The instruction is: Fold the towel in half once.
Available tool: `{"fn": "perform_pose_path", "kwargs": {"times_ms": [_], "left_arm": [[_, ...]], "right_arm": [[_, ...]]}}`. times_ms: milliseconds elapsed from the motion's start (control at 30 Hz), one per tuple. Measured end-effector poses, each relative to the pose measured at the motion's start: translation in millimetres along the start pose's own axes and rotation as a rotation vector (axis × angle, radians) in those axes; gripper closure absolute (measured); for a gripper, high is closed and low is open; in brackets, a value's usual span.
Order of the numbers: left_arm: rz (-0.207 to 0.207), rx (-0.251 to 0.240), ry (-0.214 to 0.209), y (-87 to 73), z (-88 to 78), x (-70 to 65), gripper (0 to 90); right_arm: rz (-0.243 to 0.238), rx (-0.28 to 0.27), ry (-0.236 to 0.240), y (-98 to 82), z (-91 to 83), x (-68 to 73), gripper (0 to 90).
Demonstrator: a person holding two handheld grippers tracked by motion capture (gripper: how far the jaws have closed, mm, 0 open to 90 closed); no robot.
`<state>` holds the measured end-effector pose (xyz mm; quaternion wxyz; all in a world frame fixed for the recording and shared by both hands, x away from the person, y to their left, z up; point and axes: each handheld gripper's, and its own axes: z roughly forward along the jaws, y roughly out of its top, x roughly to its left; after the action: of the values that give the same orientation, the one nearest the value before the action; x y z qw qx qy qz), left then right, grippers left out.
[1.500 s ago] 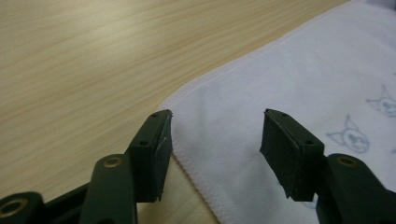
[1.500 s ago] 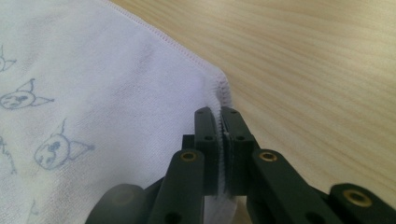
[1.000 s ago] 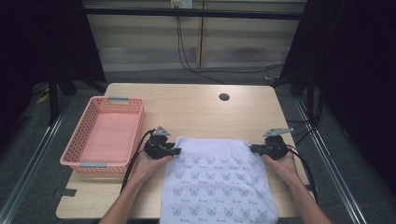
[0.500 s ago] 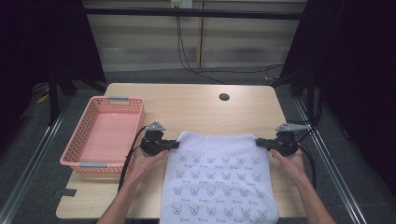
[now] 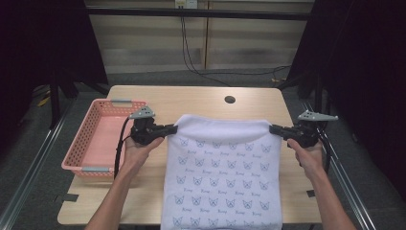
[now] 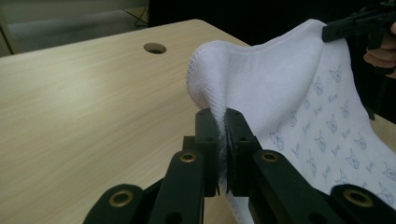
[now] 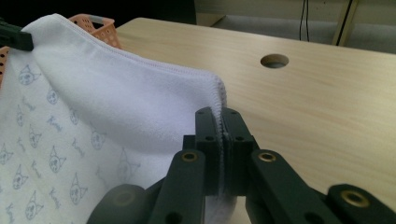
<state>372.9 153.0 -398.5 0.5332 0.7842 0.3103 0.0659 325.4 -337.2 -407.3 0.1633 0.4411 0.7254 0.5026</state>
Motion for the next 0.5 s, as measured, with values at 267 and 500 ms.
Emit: {"fn": "perform_pose_path", "kwargs": {"times_ms": [267,500], "left_arm": [[0.019,-0.037,0.023,29.0,-8.4,3.0,85.8],[0.032,-0.088,0.035,58.8,-12.8,5.8,85.9]], "right_arm": [[-0.015,-0.052,0.002,30.6,-5.8,1.3,86.7],[-0.029,-0.075,-0.007,57.9,-5.2,0.3,86.8]]}}
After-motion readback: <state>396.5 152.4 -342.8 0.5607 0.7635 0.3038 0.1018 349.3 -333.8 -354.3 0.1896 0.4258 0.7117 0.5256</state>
